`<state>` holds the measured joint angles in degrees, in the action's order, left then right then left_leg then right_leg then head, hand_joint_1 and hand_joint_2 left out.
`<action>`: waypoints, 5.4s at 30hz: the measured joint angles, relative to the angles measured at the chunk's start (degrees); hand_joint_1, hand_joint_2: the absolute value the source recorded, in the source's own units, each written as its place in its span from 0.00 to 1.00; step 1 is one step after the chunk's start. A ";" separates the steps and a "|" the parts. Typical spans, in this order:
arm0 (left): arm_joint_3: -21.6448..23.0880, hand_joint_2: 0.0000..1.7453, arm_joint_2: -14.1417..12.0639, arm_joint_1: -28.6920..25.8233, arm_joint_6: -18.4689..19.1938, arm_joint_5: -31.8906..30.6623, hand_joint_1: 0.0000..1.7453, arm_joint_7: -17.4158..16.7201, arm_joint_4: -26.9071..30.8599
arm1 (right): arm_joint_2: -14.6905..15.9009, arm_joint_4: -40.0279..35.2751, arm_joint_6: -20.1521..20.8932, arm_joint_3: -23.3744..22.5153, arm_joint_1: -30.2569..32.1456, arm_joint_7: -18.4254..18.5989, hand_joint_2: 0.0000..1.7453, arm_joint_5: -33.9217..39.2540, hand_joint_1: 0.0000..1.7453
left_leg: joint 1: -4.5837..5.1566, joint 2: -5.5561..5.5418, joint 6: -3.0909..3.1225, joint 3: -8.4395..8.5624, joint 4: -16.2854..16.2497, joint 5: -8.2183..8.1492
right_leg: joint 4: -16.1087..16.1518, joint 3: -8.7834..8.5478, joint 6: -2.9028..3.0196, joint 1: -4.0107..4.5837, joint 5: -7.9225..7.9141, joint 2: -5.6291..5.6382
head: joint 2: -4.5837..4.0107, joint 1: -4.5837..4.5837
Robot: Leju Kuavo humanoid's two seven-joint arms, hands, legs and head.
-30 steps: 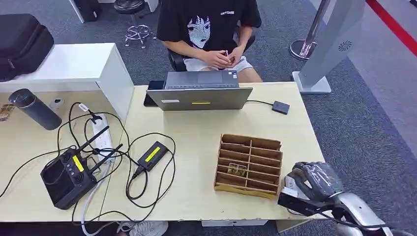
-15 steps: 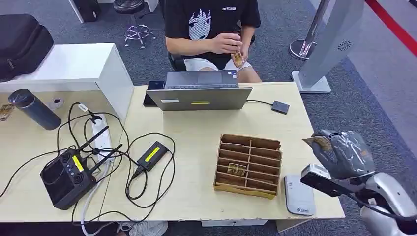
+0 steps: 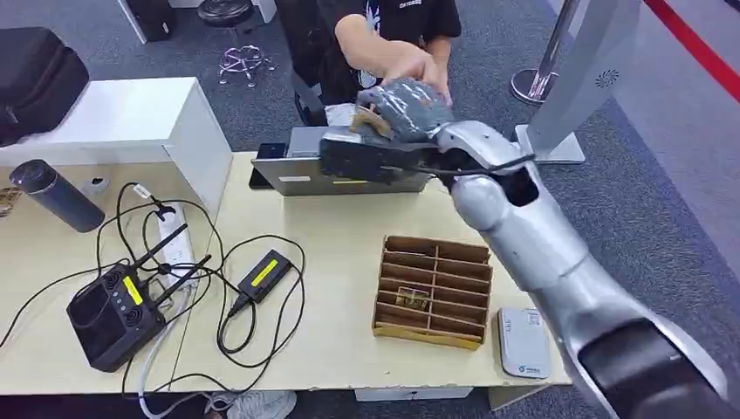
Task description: Pass the card to the sensor for recognition and then transmit it.
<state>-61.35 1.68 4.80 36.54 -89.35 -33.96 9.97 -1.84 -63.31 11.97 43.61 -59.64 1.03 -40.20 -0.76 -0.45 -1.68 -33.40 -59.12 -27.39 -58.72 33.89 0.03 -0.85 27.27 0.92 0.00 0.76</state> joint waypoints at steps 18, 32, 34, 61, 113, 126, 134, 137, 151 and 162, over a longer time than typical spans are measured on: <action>5.48 1.00 -0.74 -1.02 -0.22 0.00 0.00 2.32 0.00 | -8.69 16.27 -5.07 4.74 -7.13 1.39 1.00 -2.38 0.00 | 0.02 -0.25 -0.01 -0.20 -0.04 -0.03 | 0.13 0.00 0.06 0.03 0.00 -0.33 | 0.00 -0.02; 7.06 1.00 -0.46 -1.37 -1.33 0.20 0.00 3.48 0.00 | -7.90 15.87 -11.48 5.04 -4.64 -1.12 1.00 -0.67 0.00 | 0.00 -0.24 -0.01 -0.18 -0.04 -0.03 | 0.15 0.00 0.07 0.04 0.01 -0.32 | 0.00 0.00; 7.08 1.00 -0.24 -1.65 -2.03 0.37 0.00 3.63 0.00 | -6.70 13.12 -12.11 3.66 -1.87 -2.28 1.00 1.27 0.00 | 0.02 -0.26 -0.01 -0.19 -0.04 -0.03 | 0.18 0.01 0.06 0.04 0.01 -0.35 | 0.00 -0.02; 7.01 1.00 2.23 -4.10 -10.08 0.04 0.00 9.42 0.02 | 13.06 -29.74 -33.01 -11.22 51.02 -19.65 1.00 -9.71 0.00 | 0.08 -0.47 0.36 -0.11 -0.02 -0.38 | 0.46 -0.32 -0.15 0.03 0.24 -0.62 | 0.00 0.00; 12.41 1.00 1.55 -3.63 -8.70 0.02 0.00 9.29 0.11 | 3.77 -1.21 -38.51 -2.50 36.58 -1.82 1.00 -27.67 0.00 | 0.08 -0.43 0.36 -0.09 -0.01 -0.34 | 0.43 -0.34 -0.17 0.02 0.24 -0.61 | 0.00 0.00; 12.39 1.00 1.55 -3.62 -8.17 0.04 0.00 9.05 0.11 | 3.77 4.36 -38.77 -6.52 33.54 -1.40 1.00 -27.12 0.00 | 0.09 -0.43 0.35 -0.09 -0.02 -0.32 | 0.44 -0.34 -0.16 0.01 0.22 -0.60 | 0.00 0.00; 12.37 1.00 1.55 -3.62 -8.15 0.15 0.00 8.70 0.11 | 3.88 3.79 -38.81 -7.96 33.89 -1.45 1.00 -26.58 0.01 | 0.11 -0.43 0.35 -0.08 -0.03 -0.32 | 0.44 -0.34 -0.16 0.00 0.22 -0.60 | 0.00 0.00; 12.35 1.00 1.57 -3.61 -8.09 0.20 0.00 8.55 0.11 | 4.12 2.35 -38.71 -8.57 34.64 -1.95 1.00 -26.75 0.82 | 0.11 -0.42 0.35 -0.08 -0.03 -0.32 | 0.44 -0.33 -0.16 -0.01 0.22 -0.59 | 0.00 0.00; 12.24 1.00 1.62 -3.60 -8.07 0.15 0.00 8.48 0.11 | 4.86 -1.80 -38.73 -9.10 37.47 -3.30 1.00 -26.97 0.97 | 0.11 -0.41 0.36 -0.08 -0.02 -0.32 | 0.44 -0.32 -0.16 -0.01 0.22 -0.58 | 0.00 0.00; 12.24 1.00 1.62 -3.60 -8.07 0.15 0.00 8.48 0.11 | 5.32 -1.89 -39.01 -10.24 38.28 -4.24 1.00 -25.83 0.00 | 0.12 -0.41 0.36 -0.07 -0.02 -0.33 | 0.45 -0.32 -0.16 -0.01 0.22 -0.58 | 0.00 0.00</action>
<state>-49.11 3.30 1.21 28.48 -89.20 -25.49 10.08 3.48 -65.20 -27.04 33.37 -21.35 -3.21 -66.03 -0.65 -0.85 -1.32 -33.48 -59.15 -27.72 -58.27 33.57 -0.12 -0.86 27.49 0.34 0.00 0.76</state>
